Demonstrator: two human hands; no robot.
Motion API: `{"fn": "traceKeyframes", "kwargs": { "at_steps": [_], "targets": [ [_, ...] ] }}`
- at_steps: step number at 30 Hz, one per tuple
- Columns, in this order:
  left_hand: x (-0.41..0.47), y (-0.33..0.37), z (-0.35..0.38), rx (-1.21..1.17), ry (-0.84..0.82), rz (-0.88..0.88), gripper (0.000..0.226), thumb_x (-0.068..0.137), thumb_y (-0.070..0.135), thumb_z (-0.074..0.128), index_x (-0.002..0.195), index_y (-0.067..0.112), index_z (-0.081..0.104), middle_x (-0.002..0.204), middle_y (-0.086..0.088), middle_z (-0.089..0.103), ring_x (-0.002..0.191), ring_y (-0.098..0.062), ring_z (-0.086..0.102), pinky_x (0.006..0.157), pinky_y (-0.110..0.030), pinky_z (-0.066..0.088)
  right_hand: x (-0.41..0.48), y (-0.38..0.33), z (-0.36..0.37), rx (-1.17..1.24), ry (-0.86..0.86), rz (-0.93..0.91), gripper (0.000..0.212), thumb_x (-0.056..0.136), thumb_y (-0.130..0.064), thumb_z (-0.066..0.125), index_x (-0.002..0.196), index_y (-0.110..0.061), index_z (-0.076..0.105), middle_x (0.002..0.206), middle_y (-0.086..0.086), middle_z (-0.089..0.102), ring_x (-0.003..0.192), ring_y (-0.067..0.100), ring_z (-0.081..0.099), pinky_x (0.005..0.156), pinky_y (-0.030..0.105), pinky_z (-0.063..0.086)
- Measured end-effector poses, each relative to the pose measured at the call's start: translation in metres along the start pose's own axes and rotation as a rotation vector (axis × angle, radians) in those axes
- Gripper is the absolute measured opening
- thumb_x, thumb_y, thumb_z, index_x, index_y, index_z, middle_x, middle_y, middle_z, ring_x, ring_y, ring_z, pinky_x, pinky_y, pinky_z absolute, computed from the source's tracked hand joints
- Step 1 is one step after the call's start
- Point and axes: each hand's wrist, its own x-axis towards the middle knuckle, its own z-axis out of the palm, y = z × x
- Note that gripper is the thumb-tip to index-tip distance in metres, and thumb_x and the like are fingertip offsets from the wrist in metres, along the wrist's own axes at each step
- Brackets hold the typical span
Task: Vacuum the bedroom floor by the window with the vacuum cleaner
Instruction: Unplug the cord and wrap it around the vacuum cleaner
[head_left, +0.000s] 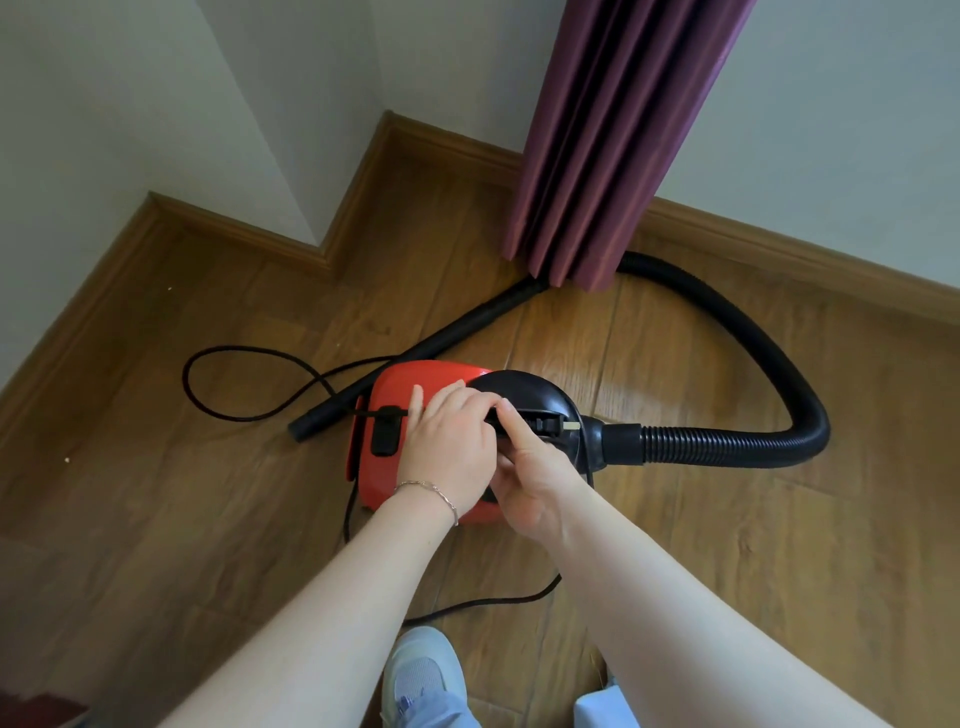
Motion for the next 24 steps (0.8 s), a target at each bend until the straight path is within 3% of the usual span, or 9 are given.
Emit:
{"fn": "traceKeyframes", "kwargs": {
  "at_steps": [3, 9, 14, 18, 21, 24],
  "targets": [
    [0.002, 0.002, 0.002, 0.009, -0.022, 0.008, 0.042, 0.098, 0.016, 0.028, 0.134, 0.026, 0.048, 0.138, 0.008, 0.05, 0.136, -0.007, 0.031, 0.118, -0.037, -0.005, -0.001, -0.002, -0.001, -0.079, -0.041, 0.004, 0.037, 0.093, -0.029, 0.059, 0.118, -0.002, 0.062, 0.105, 0.011, 0.073, 0.088, 0.016, 0.072, 0.07, 0.023, 0.058],
    [0.008, 0.0, 0.001, 0.042, -0.021, 0.01, 0.037, 0.099, 0.024, 0.03, 0.125, 0.033, 0.054, 0.123, 0.01, 0.059, 0.116, -0.011, 0.048, 0.108, -0.03, 0.021, -0.005, -0.008, -0.007, -0.106, -0.117, 0.01, 0.028, 0.097, -0.023, 0.052, 0.11, -0.001, 0.064, 0.097, 0.009, 0.075, 0.088, 0.014, 0.072, 0.081, 0.025, 0.057],
    [0.01, 0.0, 0.002, 0.1, -0.053, 0.004, 0.037, 0.099, 0.025, 0.026, 0.126, 0.03, 0.051, 0.124, 0.008, 0.056, 0.116, -0.013, 0.045, 0.104, -0.032, 0.022, -0.009, -0.011, -0.005, -0.137, -0.141, 0.033, 0.025, 0.098, -0.022, 0.05, 0.106, -0.005, 0.066, 0.091, 0.007, 0.075, 0.082, 0.013, 0.072, 0.077, 0.026, 0.057],
    [0.011, 0.0, -0.001, 0.092, -0.09, -0.001, 0.036, 0.1, 0.026, 0.026, 0.124, 0.03, 0.052, 0.122, 0.007, 0.056, 0.116, -0.014, 0.045, 0.105, -0.033, 0.023, -0.008, -0.008, -0.004, -0.107, -0.096, 0.009, 0.026, 0.098, -0.017, 0.05, 0.114, -0.002, 0.063, 0.09, 0.008, 0.075, 0.079, 0.014, 0.072, 0.08, 0.028, 0.057],
    [0.017, 0.001, -0.005, 0.041, -0.127, -0.005, 0.034, 0.098, 0.027, 0.032, 0.122, 0.033, 0.056, 0.122, 0.008, 0.059, 0.117, -0.014, 0.047, 0.105, -0.034, 0.026, -0.004, -0.008, -0.004, -0.055, -0.044, -0.013, 0.025, 0.096, -0.012, 0.051, 0.114, 0.001, 0.062, 0.085, 0.01, 0.073, 0.073, 0.014, 0.071, 0.072, 0.026, 0.057],
    [0.026, -0.003, -0.012, -0.112, -0.201, -0.031, 0.03, 0.094, 0.027, 0.044, 0.119, 0.032, 0.059, 0.124, 0.009, 0.06, 0.119, -0.013, 0.051, 0.106, -0.034, 0.035, 0.0, -0.011, -0.004, -0.003, 0.01, -0.028, 0.024, 0.095, -0.007, 0.051, 0.115, 0.004, 0.06, 0.099, 0.018, 0.071, 0.08, 0.02, 0.071, 0.074, 0.028, 0.058]
  ]
}}
